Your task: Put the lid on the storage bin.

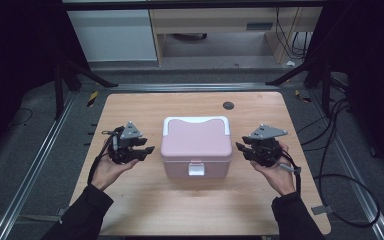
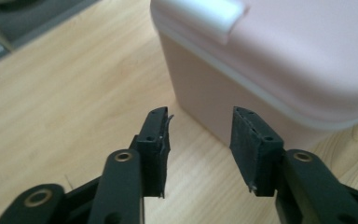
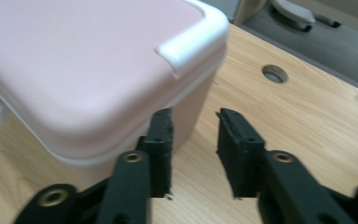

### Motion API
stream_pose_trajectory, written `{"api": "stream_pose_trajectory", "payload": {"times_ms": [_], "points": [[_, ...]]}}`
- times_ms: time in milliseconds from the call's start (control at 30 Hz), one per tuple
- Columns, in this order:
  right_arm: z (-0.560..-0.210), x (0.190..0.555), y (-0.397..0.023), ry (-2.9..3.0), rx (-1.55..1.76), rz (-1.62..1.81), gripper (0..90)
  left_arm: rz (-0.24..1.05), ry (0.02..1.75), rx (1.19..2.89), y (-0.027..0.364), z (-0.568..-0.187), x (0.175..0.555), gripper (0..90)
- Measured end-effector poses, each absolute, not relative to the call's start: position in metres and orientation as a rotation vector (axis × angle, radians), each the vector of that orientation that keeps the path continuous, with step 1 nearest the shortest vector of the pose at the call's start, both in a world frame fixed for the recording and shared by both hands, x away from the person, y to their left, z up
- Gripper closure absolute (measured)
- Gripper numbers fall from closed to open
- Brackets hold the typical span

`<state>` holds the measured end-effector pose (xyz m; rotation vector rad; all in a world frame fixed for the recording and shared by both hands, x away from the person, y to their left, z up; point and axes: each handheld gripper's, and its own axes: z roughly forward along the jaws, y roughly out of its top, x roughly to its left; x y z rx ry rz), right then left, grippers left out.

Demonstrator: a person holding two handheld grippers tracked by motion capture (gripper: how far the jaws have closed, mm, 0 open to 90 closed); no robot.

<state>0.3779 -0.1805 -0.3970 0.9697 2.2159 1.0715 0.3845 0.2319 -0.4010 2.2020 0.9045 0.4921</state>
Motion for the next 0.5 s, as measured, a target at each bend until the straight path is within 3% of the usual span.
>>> {"api": "stream_pose_trajectory", "payload": {"times_ms": [133, 233, 367, 400, 500], "points": [[-0.411, 0.371, -0.193, 2.152, 1.063, 1.097, 47.6, 0.467, 0.981, 2.18, 0.242, -0.419, 0.38, 50.2], [-0.421, 0.37, -0.201, 2.134, 1.123, 1.064, 31.4, 0.414, 1.053, 2.126, 0.251, -0.432, 0.379, 43.4], [-0.436, 0.37, -0.214, 2.102, 1.19, 1.055, 19.7, 0.402, 1.126, 2.128, 0.26, -0.444, 0.379, 34.8], [-0.443, 0.37, -0.22, 2.113, 1.216, 1.029, 15.9, 0.409, 1.137, 2.13, 0.262, -0.448, 0.379, 28.2], [-0.449, 0.367, -0.225, 2.12, 1.232, 1.001, 14.2, 0.462, 1.173, 2.164, 0.269, -0.46, 0.38, 24.8]]}}
